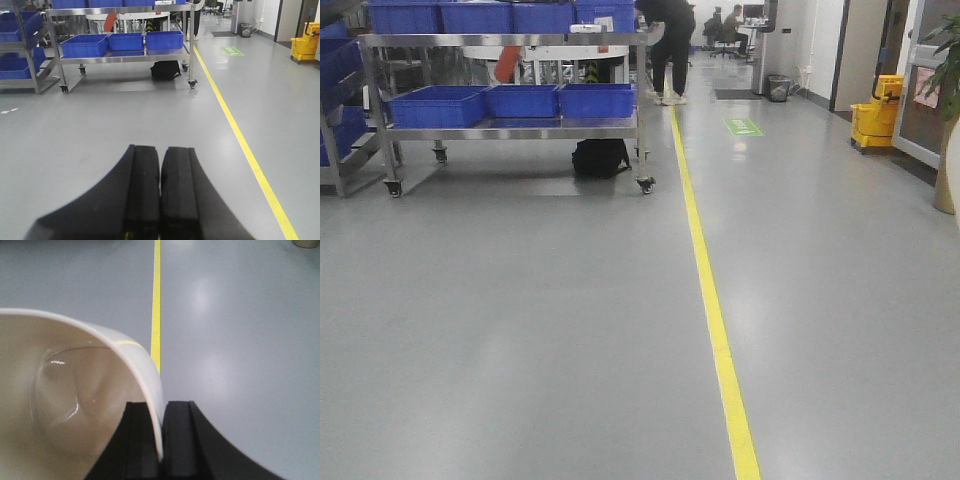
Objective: Move white bin to right shelf second layer
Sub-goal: 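Drive along the yellow floor line past the crate carts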
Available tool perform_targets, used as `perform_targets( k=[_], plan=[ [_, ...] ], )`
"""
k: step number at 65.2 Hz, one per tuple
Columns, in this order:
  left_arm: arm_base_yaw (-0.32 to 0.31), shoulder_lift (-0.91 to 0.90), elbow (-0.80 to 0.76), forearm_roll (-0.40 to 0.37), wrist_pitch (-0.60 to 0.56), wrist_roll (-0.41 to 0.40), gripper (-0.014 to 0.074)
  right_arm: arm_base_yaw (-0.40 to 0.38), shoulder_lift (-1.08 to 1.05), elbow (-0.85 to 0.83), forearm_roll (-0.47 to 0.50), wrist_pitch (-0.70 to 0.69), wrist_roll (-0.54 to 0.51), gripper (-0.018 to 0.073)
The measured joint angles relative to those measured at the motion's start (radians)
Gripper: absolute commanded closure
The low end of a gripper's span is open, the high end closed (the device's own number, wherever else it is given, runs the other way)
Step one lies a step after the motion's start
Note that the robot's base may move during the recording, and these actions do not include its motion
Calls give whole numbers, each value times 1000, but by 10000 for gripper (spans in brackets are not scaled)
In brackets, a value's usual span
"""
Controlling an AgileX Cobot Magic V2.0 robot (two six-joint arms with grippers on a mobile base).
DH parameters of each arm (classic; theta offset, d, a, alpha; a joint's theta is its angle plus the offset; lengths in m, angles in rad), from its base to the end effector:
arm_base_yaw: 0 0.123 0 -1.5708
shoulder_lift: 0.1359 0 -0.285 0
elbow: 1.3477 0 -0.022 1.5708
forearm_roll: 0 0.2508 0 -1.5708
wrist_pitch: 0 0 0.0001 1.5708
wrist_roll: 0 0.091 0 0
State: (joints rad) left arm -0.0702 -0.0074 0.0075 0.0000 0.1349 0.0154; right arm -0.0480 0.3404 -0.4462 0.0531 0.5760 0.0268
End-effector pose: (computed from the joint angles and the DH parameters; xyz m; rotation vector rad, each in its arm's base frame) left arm 0.0560 -0.0039 0.1988 0.0693 1.6173 -0.0423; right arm 0.0730 -0.0009 0.2893 0.0974 1.9508 0.0436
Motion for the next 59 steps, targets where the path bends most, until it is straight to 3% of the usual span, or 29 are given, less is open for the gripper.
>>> perform_targets(
  k=[59],
  plan=[
    [0, 0, 0, 0, 0, 0, 512, 0, 0, 0, 0, 0, 0, 514]
  ],
)
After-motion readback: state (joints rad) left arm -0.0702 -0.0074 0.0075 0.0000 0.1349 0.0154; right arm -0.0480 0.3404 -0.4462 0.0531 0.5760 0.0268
